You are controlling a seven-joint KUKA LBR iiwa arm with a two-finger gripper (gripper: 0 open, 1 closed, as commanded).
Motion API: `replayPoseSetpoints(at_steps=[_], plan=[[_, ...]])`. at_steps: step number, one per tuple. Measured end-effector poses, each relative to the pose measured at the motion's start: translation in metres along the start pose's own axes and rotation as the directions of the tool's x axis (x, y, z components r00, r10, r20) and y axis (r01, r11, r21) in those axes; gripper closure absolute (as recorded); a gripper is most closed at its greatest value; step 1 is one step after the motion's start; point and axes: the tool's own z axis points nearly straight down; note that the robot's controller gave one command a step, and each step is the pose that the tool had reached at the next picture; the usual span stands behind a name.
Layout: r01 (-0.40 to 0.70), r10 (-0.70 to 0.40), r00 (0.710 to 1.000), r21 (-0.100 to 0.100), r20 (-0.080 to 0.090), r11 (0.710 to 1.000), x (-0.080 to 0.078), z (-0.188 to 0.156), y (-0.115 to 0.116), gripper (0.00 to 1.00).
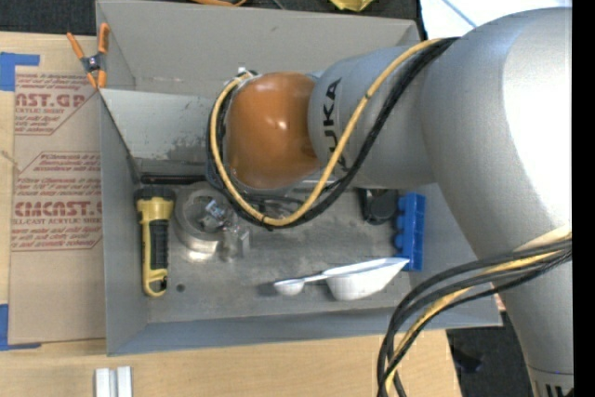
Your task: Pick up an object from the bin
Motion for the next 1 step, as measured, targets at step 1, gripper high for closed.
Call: replayPoseSetpoints(at_steps=[1], plan=[[0.168, -0.168, 0.986, 0.000, 0.000, 0.986, 0.0027, 0.0002, 0.0015, 1.00]])
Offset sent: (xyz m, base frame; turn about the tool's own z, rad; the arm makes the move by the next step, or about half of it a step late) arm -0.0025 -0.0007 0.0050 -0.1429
